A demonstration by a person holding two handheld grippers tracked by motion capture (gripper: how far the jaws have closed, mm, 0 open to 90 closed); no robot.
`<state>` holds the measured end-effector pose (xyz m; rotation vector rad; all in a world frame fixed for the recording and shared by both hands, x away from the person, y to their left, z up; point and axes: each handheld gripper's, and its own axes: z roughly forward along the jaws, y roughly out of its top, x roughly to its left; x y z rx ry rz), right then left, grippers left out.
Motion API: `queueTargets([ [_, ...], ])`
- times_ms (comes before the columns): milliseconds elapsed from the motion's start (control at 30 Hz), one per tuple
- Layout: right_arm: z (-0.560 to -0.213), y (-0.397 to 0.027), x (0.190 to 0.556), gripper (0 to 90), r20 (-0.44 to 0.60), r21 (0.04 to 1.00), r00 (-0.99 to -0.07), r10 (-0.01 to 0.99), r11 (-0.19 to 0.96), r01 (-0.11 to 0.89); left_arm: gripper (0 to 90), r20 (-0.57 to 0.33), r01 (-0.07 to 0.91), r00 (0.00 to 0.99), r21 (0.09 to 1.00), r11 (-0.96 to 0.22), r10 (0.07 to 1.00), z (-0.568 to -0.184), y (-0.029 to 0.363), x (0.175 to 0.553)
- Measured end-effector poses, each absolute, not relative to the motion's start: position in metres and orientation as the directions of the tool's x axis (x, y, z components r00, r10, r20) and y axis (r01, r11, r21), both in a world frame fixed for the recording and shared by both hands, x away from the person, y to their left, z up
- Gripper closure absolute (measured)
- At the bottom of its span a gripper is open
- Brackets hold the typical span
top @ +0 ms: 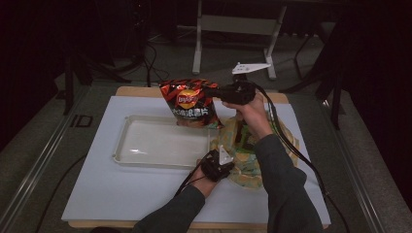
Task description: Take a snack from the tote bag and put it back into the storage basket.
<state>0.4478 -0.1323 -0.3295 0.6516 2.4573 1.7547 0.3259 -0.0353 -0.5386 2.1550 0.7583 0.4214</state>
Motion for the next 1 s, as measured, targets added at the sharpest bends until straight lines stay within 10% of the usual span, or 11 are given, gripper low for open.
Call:
queueTargets([
  [1000,-0.36,-0.089,0.476,90.0,0.206,0.865,-0.88,0.429,0.341,0.368,71.5,0.06,0.365,0.77,0.775,-0.515,0.635,-0.539,-0.036,0.325],
])
